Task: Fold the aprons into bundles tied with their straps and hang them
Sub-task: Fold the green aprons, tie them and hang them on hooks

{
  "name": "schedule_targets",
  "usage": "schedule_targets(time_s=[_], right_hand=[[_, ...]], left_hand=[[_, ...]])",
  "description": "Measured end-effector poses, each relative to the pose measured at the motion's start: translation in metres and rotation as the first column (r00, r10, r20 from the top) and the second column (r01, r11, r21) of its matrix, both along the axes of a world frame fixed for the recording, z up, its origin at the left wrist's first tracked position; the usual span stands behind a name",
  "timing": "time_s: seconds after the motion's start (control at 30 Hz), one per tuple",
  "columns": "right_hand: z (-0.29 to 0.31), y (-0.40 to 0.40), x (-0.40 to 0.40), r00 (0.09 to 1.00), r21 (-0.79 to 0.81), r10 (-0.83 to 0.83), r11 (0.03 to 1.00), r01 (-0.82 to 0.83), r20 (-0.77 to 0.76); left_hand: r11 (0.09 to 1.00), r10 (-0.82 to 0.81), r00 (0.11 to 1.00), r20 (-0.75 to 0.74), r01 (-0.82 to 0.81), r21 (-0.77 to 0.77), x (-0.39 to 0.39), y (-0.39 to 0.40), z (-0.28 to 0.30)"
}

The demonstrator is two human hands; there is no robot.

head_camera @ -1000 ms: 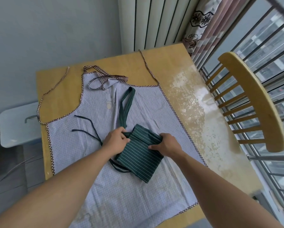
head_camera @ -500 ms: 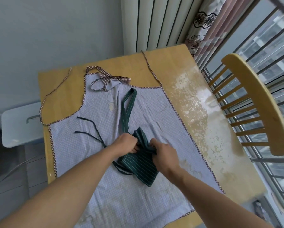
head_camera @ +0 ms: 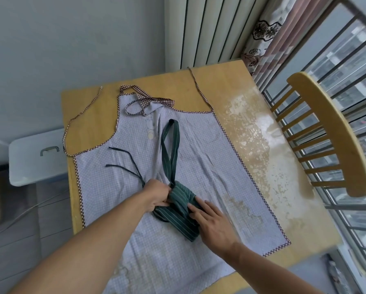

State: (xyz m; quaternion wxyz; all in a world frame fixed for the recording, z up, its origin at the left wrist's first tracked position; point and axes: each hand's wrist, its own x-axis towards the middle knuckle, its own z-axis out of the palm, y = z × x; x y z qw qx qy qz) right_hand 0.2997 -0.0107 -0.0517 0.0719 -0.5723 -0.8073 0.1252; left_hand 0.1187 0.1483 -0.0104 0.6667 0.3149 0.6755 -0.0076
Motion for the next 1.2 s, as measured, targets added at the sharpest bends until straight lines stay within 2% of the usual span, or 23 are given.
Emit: schedule_targets(time_s=[0.03,0.1,0.17,0.27,0.3,0.33,0.4,0.47,0.5,0.57,0.67,0.8,0.9,0.97,1.03,1.13,1.2], right_hand=[[0.000,-0.002,0.000,0.999,-0.016,-0.029,0.999,0.028,-0.019],[0.007,-0.004,-0.002,0.970,-0.132,-0.229,0.967,0.217,-0.083],[0.015,-0.001,-0.009,0.895,-0.254,-0.432,0.883,0.395,-0.113],[0.025,0.017,-0.014,0.757,-0.288,-0.615,0.782,0.552,-0.221],[0.030,0.023,-0.014,0.776,-0.231,-0.593,0.803,0.549,-0.215],[0.031,0.027,-0.013,0.847,-0.120,-0.504,0.863,0.490,-0.169],[0.030,0.024,-0.011,0.967,0.047,-0.253,0.966,0.255,-0.038],[0.030,0.019,-0.012,0.995,0.092,-0.094,0.992,0.091,0.024],[0.030,0.017,-0.012,0.998,0.097,-0.067,0.993,0.065,0.018],[0.025,0.009,-0.011,0.993,0.075,-0.120,0.990,0.121,-0.016],[0.016,-0.007,-0.004,0.951,-0.079,-0.309,0.948,0.307,-0.010],[0.003,-0.026,0.007,0.969,-0.128,-0.215,0.965,0.230,0.120],[0.005,-0.024,0.008,0.972,-0.139,-0.204,0.966,0.220,0.119],[0.015,-0.017,0.006,0.978,-0.215,-0.189,0.955,0.204,0.086],[0.028,-0.004,0.001,0.970,-0.384,-0.242,0.894,0.231,0.022],[0.033,0.021,-0.003,0.898,-0.540,-0.440,0.757,0.368,-0.004],[0.033,0.034,-0.007,0.860,-0.630,-0.510,0.658,0.413,0.031]], left_hand=[[1.000,-0.001,1.000,0.002,0.001,-0.001,-0.002,-0.001,0.002],[1.000,-0.023,0.999,0.035,0.024,-0.015,-0.003,-0.004,0.005],[0.999,-0.029,0.996,0.081,0.031,-0.026,-0.002,-0.005,0.011],[0.997,-0.042,0.992,0.123,0.049,-0.058,0.000,-0.005,0.012],[0.996,-0.050,0.989,0.140,0.060,-0.065,0.001,-0.005,0.013],[0.996,-0.034,0.987,0.156,0.046,-0.071,0.002,-0.004,0.013],[0.997,-0.008,0.993,0.121,0.017,-0.071,0.003,-0.004,0.011],[0.999,0.012,0.999,0.041,-0.010,-0.034,0.002,-0.009,0.008],[1.000,0.001,1.000,-0.009,-0.002,-0.013,0.000,-0.011,0.006],[1.000,-0.027,0.999,-0.028,0.027,-0.017,-0.007,-0.014,0.004],[0.998,-0.068,0.998,0.007,0.068,-0.011,-0.020,-0.014,0.001],[0.978,-0.205,0.975,-0.084,0.207,0.025,-0.025,-0.018,0.001],[0.947,-0.251,0.953,-0.168,0.278,0.160,-0.023,-0.013,-0.002],[0.903,-0.288,0.922,-0.257,0.351,0.246,-0.019,-0.013,-0.003],[0.829,-0.366,0.851,-0.376,0.482,0.285,-0.016,-0.016,-0.002],[0.644,-0.456,0.674,-0.581,0.700,0.307,-0.012,-0.020,-0.003],[0.632,-0.493,0.650,-0.578,0.724,0.275,-0.015,-0.018,-0.005]])
